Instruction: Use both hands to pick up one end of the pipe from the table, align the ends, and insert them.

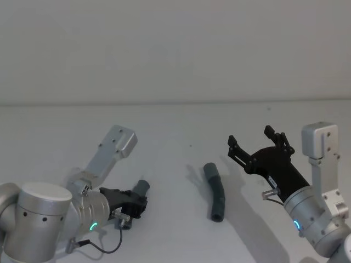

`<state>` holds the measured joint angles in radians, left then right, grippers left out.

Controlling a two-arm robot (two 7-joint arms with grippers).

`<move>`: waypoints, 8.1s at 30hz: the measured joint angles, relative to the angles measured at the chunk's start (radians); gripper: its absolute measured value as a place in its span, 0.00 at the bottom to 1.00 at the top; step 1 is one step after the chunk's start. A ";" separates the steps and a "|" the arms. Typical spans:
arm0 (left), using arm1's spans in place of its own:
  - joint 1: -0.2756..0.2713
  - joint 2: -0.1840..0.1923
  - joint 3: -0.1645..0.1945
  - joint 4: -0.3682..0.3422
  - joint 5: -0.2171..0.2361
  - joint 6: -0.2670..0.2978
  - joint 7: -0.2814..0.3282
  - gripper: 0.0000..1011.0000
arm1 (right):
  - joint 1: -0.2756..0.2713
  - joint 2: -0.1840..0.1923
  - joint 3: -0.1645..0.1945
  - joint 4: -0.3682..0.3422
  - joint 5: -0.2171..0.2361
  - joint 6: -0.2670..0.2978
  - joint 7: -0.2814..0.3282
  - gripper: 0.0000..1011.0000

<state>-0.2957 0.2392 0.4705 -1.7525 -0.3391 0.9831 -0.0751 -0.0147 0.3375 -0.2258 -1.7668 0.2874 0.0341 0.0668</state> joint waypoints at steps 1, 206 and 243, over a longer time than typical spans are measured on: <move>0.000 0.000 0.000 0.000 0.000 0.000 0.000 0.33 | 0.000 0.000 0.000 0.000 0.000 0.000 0.000 0.99; -0.405 0.385 0.210 0.456 0.266 -1.506 -0.760 0.33 | 0.313 -0.021 -0.019 -0.029 0.175 0.877 0.016 0.99; -0.405 0.385 0.210 0.456 0.266 -1.506 -0.760 0.33 | 0.334 0.031 -0.159 -0.003 0.114 0.981 0.062 0.99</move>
<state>-0.7009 0.6246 0.6801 -1.2966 -0.0733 -0.5232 -0.8353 0.3195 0.3684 -0.3848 -1.7693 0.4012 1.0146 0.1288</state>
